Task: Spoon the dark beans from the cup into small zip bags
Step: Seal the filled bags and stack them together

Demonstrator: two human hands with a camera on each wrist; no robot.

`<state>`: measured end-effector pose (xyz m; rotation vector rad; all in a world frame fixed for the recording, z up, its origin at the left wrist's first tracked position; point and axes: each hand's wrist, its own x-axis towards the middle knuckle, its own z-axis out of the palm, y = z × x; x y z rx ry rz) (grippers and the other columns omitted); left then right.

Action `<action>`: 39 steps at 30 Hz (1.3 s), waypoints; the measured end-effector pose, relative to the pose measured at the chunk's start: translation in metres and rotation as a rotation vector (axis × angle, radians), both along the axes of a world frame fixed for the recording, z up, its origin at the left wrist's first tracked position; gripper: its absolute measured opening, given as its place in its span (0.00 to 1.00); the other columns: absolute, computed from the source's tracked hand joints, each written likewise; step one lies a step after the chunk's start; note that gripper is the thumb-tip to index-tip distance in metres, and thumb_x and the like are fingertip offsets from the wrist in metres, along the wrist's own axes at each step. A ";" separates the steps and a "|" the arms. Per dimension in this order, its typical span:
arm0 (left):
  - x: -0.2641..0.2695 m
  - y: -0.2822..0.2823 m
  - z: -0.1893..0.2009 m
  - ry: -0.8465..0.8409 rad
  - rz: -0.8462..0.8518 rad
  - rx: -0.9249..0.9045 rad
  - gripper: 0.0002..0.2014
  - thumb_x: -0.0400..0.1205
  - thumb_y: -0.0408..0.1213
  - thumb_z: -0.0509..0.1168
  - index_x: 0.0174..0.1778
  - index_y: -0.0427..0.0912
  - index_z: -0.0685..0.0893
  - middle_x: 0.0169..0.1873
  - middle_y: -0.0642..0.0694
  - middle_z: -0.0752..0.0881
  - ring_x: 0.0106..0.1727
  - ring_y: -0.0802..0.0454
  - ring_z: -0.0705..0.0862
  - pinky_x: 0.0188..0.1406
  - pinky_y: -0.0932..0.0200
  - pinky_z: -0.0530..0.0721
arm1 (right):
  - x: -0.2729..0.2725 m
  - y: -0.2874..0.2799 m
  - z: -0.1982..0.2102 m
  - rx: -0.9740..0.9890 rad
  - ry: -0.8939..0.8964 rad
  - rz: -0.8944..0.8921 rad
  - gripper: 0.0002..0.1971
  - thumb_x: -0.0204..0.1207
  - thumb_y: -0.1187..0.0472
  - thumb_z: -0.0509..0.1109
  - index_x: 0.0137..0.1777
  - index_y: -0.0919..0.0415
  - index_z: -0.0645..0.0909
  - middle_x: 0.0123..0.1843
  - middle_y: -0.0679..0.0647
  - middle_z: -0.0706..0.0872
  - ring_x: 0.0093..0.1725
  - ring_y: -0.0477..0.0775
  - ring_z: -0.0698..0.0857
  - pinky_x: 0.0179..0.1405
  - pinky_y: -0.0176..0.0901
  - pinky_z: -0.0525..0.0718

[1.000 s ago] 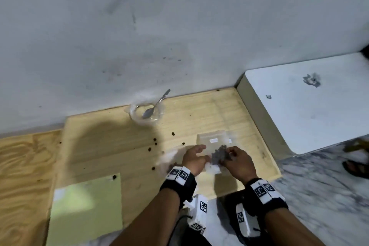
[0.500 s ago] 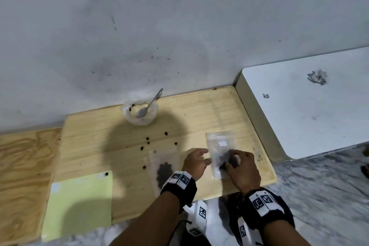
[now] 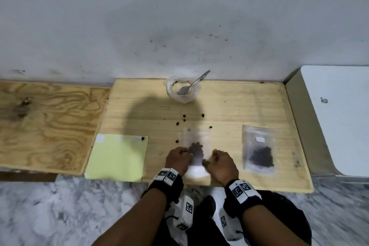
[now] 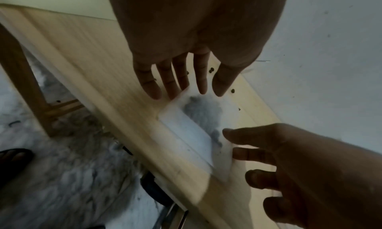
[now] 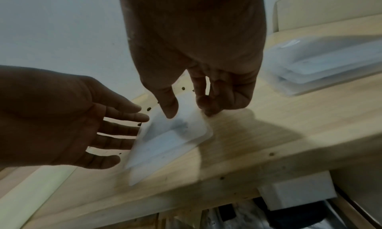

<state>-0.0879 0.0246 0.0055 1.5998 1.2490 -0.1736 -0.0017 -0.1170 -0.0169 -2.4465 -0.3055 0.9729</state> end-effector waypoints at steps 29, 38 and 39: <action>-0.153 0.273 0.035 -0.603 0.484 -0.132 0.14 0.78 0.15 0.63 0.50 0.35 0.87 0.45 0.38 0.88 0.46 0.44 0.85 0.47 0.54 0.86 | -0.121 0.219 0.018 0.339 0.054 0.039 0.08 0.76 0.63 0.71 0.51 0.51 0.89 0.49 0.40 0.88 0.49 0.40 0.86 0.51 0.33 0.79; -0.190 0.323 0.016 -0.551 0.446 -0.134 0.13 0.79 0.18 0.63 0.50 0.38 0.87 0.41 0.41 0.88 0.33 0.48 0.83 0.24 0.65 0.79 | -0.133 0.237 0.005 0.199 -0.029 -0.042 0.15 0.75 0.59 0.71 0.58 0.38 0.83 0.44 0.41 0.86 0.48 0.52 0.85 0.52 0.43 0.82; -0.190 0.323 0.014 -0.548 0.441 -0.139 0.14 0.79 0.18 0.64 0.50 0.39 0.88 0.41 0.42 0.88 0.34 0.47 0.81 0.24 0.65 0.78 | -0.130 0.237 0.005 0.185 -0.030 -0.045 0.16 0.74 0.58 0.71 0.58 0.38 0.81 0.44 0.41 0.86 0.49 0.53 0.85 0.53 0.44 0.82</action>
